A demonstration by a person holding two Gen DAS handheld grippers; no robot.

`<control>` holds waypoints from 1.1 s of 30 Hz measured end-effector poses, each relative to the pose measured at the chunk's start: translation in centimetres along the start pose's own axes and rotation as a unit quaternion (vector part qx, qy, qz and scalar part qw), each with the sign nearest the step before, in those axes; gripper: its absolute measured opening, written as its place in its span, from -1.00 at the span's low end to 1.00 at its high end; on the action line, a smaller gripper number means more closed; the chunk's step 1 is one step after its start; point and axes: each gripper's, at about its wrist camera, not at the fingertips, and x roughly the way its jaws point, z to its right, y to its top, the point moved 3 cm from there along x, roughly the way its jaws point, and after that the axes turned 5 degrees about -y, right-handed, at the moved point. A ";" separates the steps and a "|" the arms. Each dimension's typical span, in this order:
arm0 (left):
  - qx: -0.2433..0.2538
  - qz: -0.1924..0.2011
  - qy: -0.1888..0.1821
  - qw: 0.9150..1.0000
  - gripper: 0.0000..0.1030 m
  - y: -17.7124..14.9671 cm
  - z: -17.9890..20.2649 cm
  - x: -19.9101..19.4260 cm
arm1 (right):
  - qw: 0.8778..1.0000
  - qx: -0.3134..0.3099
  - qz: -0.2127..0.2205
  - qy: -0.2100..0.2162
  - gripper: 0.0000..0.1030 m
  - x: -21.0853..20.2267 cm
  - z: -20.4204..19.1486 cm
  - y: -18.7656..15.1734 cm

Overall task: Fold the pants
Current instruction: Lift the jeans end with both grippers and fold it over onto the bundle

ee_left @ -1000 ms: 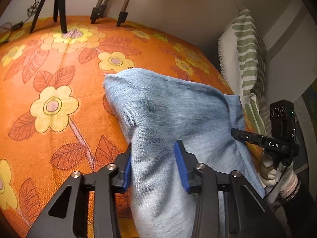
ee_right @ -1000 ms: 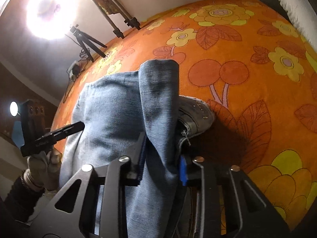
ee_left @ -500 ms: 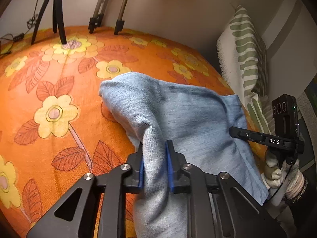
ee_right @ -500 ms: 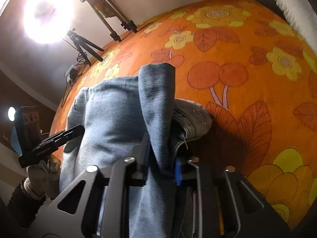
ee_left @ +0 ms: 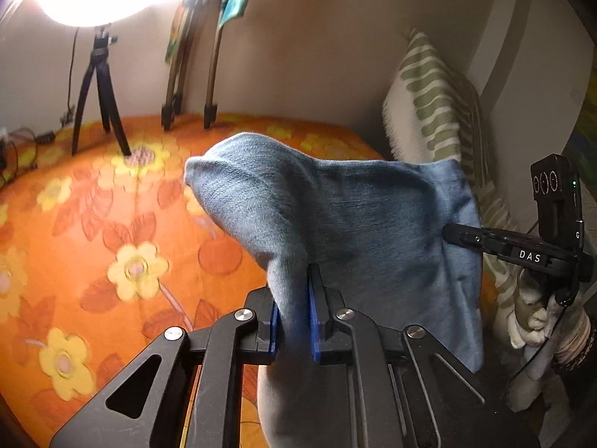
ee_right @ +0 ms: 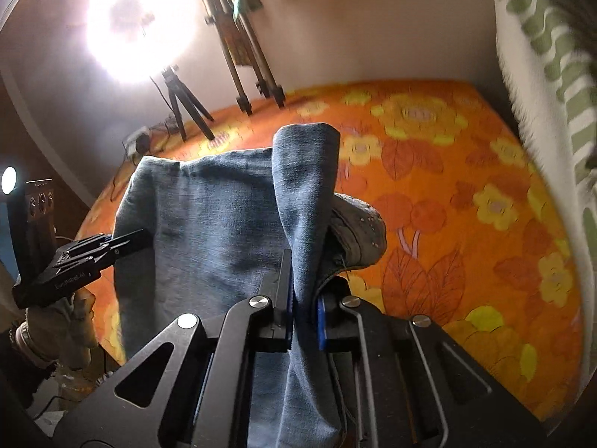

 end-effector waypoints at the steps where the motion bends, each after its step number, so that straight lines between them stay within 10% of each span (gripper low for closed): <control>1: 0.005 0.004 0.000 1.000 -0.79 0.5 0.2 -0.3 | 1.000 -0.004 0.011 -0.001 -0.82 -0.8 -0.3 0.5; 17: 0.085 0.064 -0.002 0.994 -0.80 13.1 3.7 0.6 | 0.991 -0.015 0.124 -0.051 -0.82 -5.8 0.8 13.2; 33: 0.071 0.038 -0.003 0.997 -0.81 19.8 0.2 16.3 | 0.990 0.000 0.100 -0.096 -0.82 5.3 9.6 21.8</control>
